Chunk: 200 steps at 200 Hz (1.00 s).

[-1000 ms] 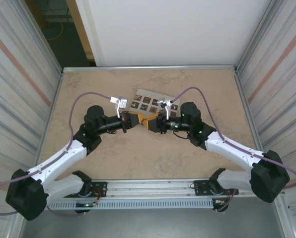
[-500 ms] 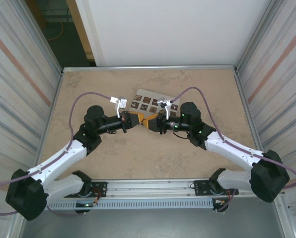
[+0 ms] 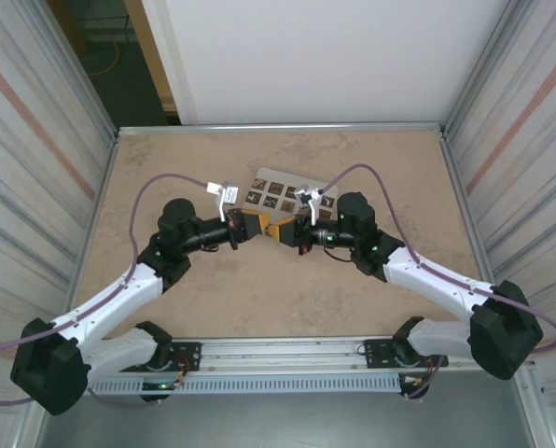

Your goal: Unlock a padlock with a key

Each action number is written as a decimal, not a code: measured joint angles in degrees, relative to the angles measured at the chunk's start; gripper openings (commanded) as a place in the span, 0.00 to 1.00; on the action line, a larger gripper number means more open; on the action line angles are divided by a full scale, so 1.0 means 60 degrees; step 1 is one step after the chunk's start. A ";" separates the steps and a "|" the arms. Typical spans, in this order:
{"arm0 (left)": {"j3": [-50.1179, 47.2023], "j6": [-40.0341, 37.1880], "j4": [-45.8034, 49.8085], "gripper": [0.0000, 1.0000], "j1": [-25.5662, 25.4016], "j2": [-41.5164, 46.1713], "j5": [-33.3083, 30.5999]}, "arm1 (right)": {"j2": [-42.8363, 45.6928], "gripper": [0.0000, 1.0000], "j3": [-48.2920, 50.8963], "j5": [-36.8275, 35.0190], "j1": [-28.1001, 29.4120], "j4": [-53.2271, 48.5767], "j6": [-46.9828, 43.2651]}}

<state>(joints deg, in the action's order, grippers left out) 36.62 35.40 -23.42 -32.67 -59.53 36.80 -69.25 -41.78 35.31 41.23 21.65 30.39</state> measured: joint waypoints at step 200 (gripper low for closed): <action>-0.0441 -0.1260 0.2728 0.74 -0.0066 0.1708 -0.1814 | 0.0342 0.00 0.0120 -0.0415 -0.1752 -0.2368 -0.1045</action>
<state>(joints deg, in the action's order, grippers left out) 33.98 27.83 -7.05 -33.06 -49.28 25.91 -67.20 -41.06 32.82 30.72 7.44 24.12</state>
